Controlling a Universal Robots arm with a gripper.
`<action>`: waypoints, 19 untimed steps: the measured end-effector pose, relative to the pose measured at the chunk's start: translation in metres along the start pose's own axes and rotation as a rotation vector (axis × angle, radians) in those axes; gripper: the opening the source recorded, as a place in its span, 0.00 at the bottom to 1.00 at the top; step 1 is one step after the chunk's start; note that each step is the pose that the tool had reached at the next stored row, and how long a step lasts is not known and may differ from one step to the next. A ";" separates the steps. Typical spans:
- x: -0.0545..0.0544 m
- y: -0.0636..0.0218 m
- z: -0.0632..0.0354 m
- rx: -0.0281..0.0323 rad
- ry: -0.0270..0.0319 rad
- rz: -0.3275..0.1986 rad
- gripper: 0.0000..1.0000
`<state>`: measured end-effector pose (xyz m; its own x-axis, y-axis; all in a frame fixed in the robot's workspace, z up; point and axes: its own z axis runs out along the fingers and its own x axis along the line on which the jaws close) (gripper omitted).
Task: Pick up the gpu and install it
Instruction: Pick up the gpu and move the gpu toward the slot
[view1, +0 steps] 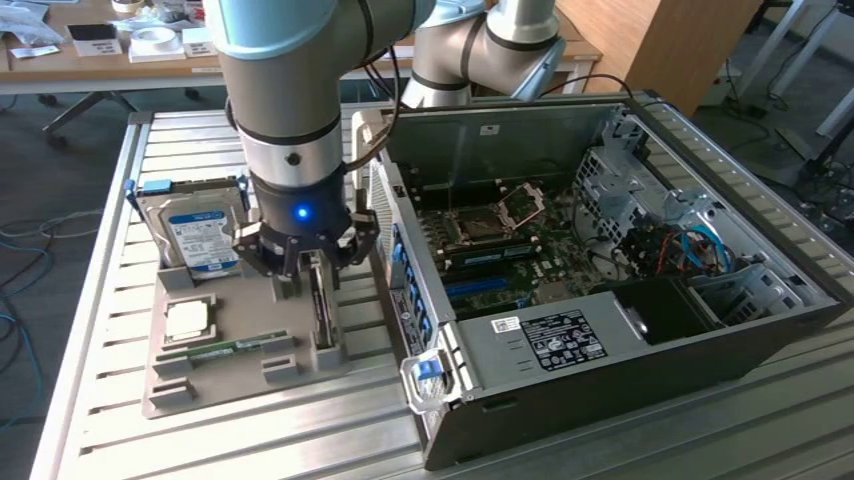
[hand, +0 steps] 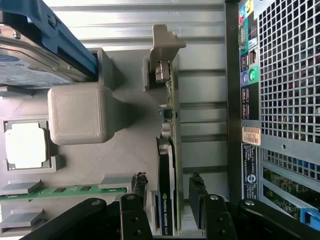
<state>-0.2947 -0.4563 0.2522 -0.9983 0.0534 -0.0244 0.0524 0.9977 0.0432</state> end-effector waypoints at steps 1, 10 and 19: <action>0.000 -0.0002 0.0019 -0.0001 -0.0001 0.000 0.47; 0.000 -0.0008 0.0135 -0.0001 -0.0001 0.000 0.47; 0.000 0.0043 0.0171 0.0000 -0.0001 0.000 0.47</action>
<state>-0.2944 -0.4513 0.2354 -0.9983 0.0533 -0.0245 0.0523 0.9977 0.0431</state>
